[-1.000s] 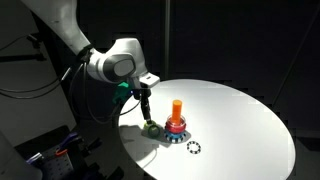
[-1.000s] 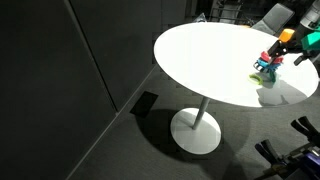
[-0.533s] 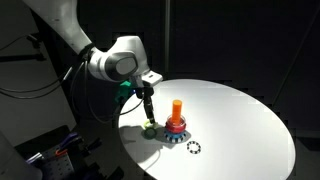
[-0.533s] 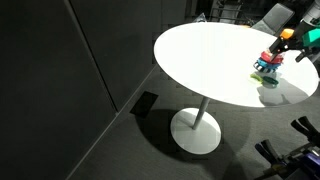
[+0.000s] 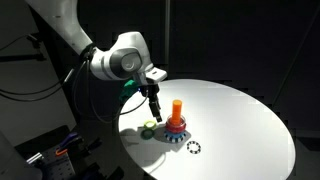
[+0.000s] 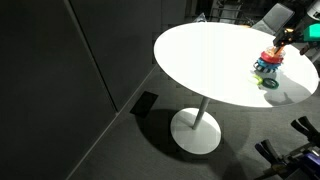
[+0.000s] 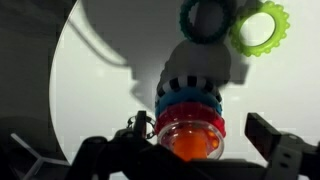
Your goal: Remove the yellow, green and clear rings from the orange stand and put them on the table
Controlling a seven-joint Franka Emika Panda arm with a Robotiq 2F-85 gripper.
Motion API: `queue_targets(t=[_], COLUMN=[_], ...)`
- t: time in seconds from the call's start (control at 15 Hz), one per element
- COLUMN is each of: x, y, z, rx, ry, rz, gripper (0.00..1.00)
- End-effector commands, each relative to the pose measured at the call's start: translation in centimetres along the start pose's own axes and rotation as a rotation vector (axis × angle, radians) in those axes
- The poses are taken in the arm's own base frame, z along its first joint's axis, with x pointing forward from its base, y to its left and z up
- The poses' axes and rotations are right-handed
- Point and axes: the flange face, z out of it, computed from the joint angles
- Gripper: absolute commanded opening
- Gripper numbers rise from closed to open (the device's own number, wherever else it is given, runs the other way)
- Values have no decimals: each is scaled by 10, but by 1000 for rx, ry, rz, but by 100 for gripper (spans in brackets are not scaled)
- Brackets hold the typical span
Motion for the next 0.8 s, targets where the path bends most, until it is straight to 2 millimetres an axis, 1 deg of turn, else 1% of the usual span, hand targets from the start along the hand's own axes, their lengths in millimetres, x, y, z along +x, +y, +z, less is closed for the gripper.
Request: queue_targets(t=[0.0, 0.4, 0.73], x=[11, 18, 23], y=[3, 6, 8], z=[-3, 3, 17], rx=[7, 31, 29], ry=[55, 109, 116], rz=[34, 73, 99], gripper=[100, 100, 100])
